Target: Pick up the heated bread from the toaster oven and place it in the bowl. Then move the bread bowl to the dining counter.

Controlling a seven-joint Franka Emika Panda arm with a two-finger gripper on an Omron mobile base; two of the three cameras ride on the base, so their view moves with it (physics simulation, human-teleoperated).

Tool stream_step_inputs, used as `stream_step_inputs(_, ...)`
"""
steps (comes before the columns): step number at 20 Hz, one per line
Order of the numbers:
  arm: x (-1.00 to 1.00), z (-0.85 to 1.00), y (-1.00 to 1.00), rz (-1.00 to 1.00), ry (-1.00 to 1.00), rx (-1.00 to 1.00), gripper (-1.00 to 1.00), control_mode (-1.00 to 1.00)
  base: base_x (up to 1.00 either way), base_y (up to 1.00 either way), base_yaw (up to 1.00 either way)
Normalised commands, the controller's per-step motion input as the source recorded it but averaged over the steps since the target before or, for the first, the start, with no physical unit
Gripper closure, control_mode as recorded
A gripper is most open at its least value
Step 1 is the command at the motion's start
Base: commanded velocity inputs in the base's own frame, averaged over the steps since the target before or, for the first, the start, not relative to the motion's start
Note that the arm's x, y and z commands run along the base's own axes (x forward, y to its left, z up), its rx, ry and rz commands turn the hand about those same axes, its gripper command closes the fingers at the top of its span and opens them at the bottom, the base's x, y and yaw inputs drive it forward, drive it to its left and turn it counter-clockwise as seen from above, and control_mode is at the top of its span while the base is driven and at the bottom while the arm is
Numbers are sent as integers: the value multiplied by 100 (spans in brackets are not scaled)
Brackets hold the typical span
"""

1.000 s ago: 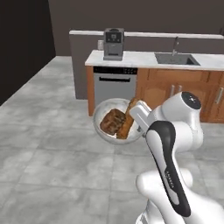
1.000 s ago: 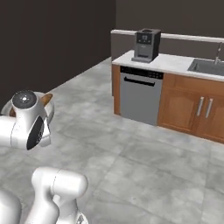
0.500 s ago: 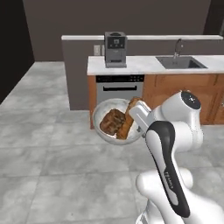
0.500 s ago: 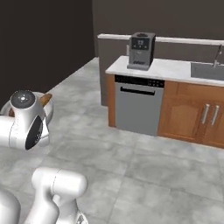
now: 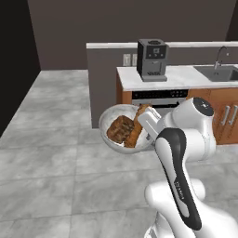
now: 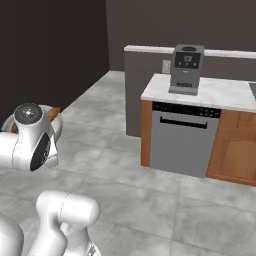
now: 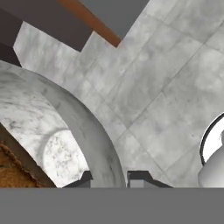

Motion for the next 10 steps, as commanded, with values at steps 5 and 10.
stream_step_inputs(5,0,0,0,0,0,0,100,100,100,100,-14)
stream_step_inputs(10,0,0,0,0,0,0,100,100,100,100,-15)
